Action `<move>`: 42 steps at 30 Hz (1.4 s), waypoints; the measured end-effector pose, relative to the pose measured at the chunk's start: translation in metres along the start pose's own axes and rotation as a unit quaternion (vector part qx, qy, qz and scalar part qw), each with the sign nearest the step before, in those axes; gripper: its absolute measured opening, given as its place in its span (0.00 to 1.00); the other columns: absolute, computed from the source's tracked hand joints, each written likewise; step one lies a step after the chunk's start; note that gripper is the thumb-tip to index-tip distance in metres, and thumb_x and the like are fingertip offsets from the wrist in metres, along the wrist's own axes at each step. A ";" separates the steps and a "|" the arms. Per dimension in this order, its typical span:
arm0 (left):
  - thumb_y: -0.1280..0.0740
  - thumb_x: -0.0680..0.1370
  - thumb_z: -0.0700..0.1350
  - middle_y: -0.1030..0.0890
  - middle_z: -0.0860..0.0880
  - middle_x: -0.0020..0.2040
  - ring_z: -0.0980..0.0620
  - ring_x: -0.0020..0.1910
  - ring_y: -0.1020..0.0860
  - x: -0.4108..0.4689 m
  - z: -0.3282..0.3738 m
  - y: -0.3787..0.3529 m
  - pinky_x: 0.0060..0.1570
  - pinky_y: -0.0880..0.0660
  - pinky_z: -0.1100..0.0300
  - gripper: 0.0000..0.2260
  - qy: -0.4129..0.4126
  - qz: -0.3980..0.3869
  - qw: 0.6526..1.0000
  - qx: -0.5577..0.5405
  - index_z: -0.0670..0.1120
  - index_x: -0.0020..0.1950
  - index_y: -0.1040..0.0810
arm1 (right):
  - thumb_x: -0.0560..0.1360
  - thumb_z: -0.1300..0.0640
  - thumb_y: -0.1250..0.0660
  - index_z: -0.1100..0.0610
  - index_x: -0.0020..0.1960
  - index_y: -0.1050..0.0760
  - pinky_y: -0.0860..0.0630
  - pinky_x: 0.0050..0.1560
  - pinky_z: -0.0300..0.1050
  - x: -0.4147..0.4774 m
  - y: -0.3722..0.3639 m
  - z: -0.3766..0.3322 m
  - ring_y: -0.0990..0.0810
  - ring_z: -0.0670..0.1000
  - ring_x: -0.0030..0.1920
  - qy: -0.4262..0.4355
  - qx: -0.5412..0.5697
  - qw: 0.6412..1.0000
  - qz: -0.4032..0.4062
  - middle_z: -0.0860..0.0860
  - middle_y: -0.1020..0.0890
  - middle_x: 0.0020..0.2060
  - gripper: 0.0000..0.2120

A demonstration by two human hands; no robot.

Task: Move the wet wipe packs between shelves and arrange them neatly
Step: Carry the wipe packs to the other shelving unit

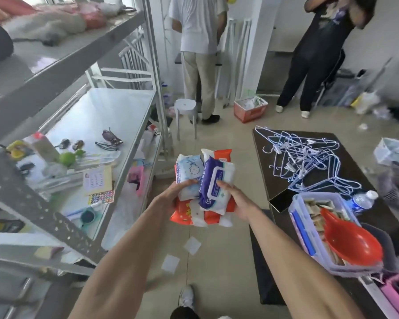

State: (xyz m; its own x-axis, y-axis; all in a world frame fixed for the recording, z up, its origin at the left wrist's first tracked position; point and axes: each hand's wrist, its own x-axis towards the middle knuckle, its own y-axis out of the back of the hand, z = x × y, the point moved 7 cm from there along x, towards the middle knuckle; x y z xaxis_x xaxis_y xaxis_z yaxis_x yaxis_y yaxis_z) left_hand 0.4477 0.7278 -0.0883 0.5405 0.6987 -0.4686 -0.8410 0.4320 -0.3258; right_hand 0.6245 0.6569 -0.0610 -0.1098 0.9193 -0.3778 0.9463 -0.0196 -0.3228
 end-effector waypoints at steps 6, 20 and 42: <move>0.19 0.71 0.51 0.18 0.37 0.66 0.34 0.65 0.20 0.060 0.040 0.017 0.66 0.23 0.36 0.33 0.023 -0.027 0.999 0.010 0.46 0.74 0.25 | 0.79 0.50 0.31 0.58 0.73 0.26 0.18 0.56 0.53 0.053 0.007 -0.028 0.15 0.59 0.59 -0.018 0.044 0.999 0.023 0.63 0.18 0.65 0.25; 0.21 0.74 0.50 0.19 0.36 0.67 0.32 0.66 0.21 0.194 0.055 0.064 0.67 0.25 0.34 0.31 0.070 -0.009 0.997 -0.023 0.45 0.74 0.26 | 0.64 0.42 0.18 0.59 0.72 0.25 0.16 0.53 0.52 0.199 0.057 -0.040 0.14 0.60 0.57 -0.061 0.040 0.997 -0.008 0.64 0.17 0.64 0.43; 0.17 0.68 0.52 0.21 0.34 0.70 0.35 0.62 0.20 0.409 0.203 0.146 0.66 0.23 0.38 0.40 0.021 0.051 0.995 -0.088 0.44 0.76 0.28 | 0.63 0.43 0.17 0.60 0.73 0.26 0.17 0.54 0.53 0.484 0.102 -0.169 0.15 0.61 0.58 -0.099 -0.014 0.992 -0.075 0.63 0.17 0.64 0.44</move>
State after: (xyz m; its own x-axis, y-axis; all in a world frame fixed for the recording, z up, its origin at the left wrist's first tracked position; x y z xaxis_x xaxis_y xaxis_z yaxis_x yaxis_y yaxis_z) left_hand 0.5406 1.1922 -0.1613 0.4559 0.7077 -0.5397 -0.8763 0.2509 -0.4113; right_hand 0.7194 1.1662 -0.1304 -0.3049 0.8157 -0.4916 0.9224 0.1244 -0.3657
